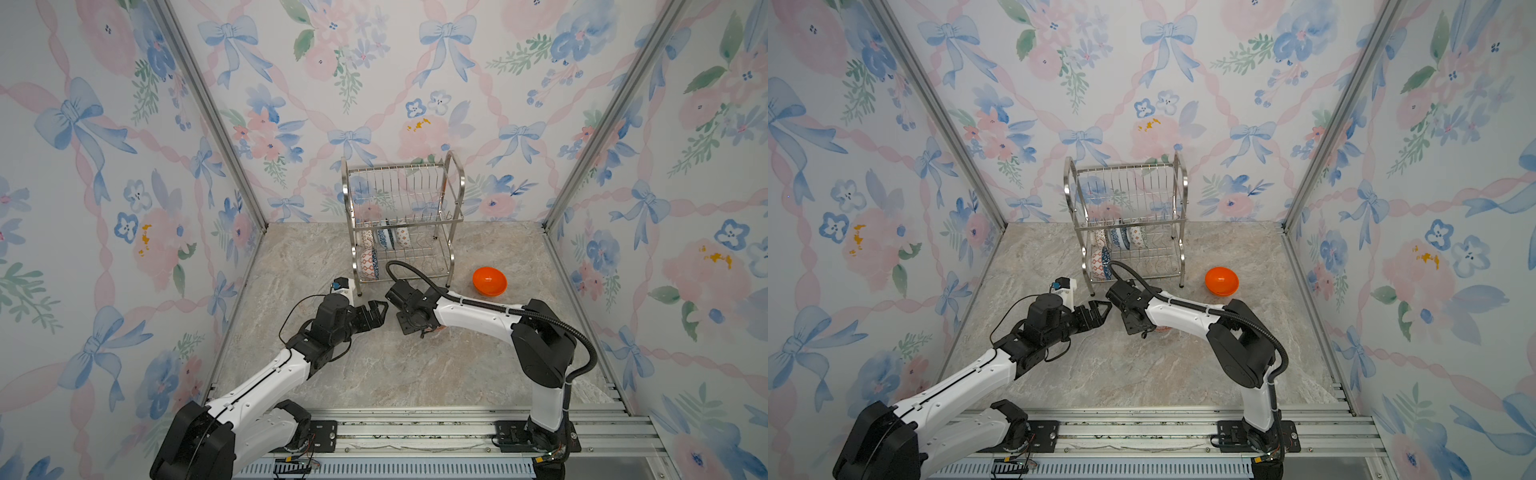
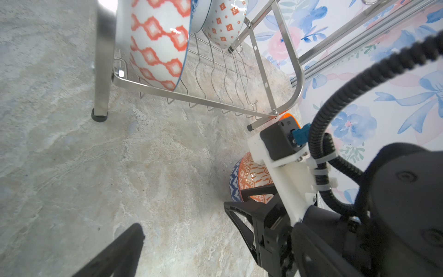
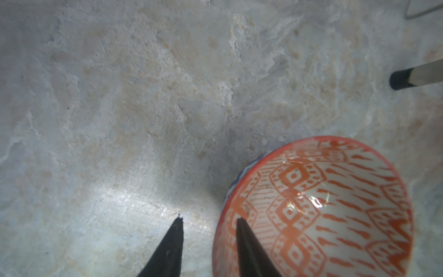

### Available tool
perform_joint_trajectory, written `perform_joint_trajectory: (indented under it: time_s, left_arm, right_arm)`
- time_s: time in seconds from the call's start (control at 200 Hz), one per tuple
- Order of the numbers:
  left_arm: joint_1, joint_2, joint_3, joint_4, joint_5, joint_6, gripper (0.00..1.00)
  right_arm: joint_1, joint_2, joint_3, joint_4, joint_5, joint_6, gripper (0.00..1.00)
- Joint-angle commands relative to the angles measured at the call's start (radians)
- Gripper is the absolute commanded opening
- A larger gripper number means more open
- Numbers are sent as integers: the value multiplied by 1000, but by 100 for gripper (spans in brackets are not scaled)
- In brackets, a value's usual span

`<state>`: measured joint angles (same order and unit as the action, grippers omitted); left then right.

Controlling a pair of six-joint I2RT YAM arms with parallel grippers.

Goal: Load bowls into a dish rack
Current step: Place the bowl at the center of the table, then pick up the bowl from the center of the table.

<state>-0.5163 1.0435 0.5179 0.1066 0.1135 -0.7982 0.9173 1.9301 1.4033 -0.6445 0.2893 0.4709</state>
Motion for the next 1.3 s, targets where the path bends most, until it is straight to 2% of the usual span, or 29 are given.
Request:
perform_joint_trajectory:
  time_s: [0.0, 0.405, 0.82, 1.075, 1.295]
  left_arm:
    - [6, -14, -10, -7, 16, -6, 98]
    - [7, -15, -5, -14, 25, -4, 97]
    - [8, -2, 7, -20, 31, -7, 97]
    - [10, 19, 32, -43, 47, 6, 98]
    - [42, 22, 84, -98, 76, 49, 97]
  right_arm:
    - [0, -44, 11, -32, 21, -9, 40]
    - [-17, -11, 0, -26, 26, -17, 28]
    - [-27, 41, 24, -57, 31, -31, 25]
    - [-33, 31, 23, -39, 24, -36, 5]
    - [-37, -23, 34, -22, -18, -46, 0]
